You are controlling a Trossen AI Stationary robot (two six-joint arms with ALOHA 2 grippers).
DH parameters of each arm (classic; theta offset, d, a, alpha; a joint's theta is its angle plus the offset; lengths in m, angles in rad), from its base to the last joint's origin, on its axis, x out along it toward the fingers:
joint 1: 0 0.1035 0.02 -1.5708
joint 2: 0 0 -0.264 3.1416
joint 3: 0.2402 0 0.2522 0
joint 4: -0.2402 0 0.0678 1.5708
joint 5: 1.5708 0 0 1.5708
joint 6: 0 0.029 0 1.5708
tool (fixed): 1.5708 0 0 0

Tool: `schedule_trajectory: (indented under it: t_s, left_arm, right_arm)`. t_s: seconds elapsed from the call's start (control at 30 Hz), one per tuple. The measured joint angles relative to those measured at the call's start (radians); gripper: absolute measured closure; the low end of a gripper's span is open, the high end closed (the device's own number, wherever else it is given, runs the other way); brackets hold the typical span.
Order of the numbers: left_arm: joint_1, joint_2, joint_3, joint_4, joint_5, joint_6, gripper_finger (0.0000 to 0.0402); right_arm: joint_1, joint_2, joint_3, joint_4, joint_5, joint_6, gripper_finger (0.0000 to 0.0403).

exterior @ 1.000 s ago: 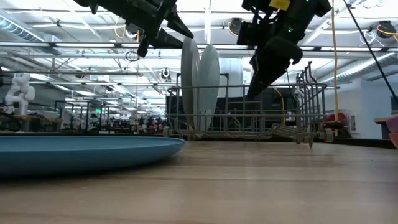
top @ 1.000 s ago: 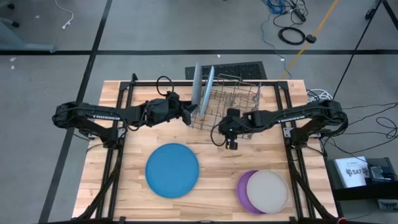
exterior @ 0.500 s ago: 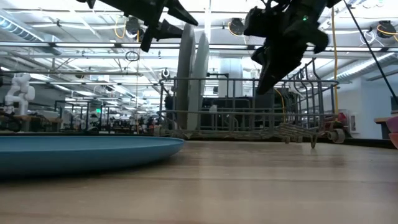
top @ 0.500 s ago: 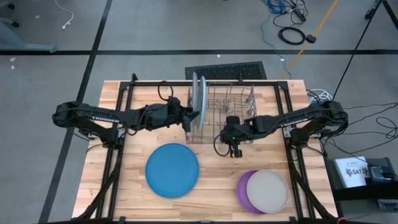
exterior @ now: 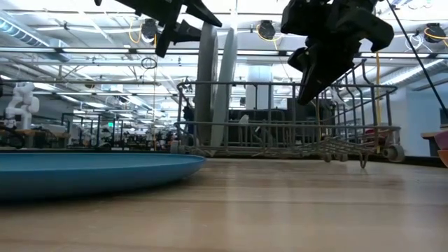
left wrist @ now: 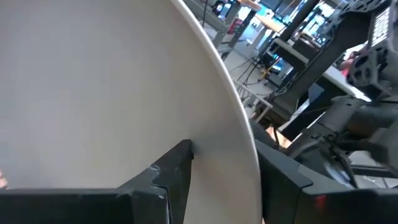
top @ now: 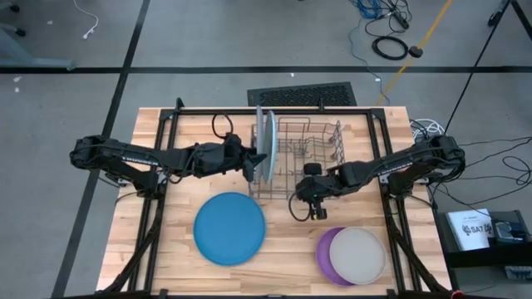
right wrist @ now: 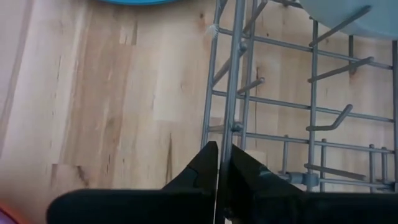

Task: Sort dishes
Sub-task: Put the gray plate into the dish rack

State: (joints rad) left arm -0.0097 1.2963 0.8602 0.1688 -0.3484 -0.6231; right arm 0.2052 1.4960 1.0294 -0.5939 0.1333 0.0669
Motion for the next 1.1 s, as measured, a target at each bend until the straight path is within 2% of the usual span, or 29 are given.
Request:
schedule_trajectory:
  t_s: [0.23,0.4,0.6,0.83,1.1]
  left_arm:
    - [0.0,0.001,0.0,-0.061,-0.007,-0.018,0.0247]
    - [-0.004,0.003,-0.001,-0.098,-0.007,-0.026,0.0251]
    - [-0.015,0.012,-0.001,-0.116,-0.008,-0.031,0.0294]
    - [-0.018,0.068,-0.002,-0.129,0.008,-0.05,0.0338]
    - [-0.028,0.062,-0.004,-0.048,0.024,-0.028,0.0343]
  right_arm:
    - [0.026,0.0,0.012,-0.012,-0.006,0.003,0.0377]
    - [0.028,-0.002,0.026,0.004,-0.014,-0.005,0.0333]
    - [0.027,-0.002,0.026,0.007,-0.012,-0.008,0.029]
    - [0.029,-0.002,0.026,0.011,-0.009,-0.012,0.0284]
    - [0.049,-0.002,0.026,0.014,-0.004,-0.01,0.0284]
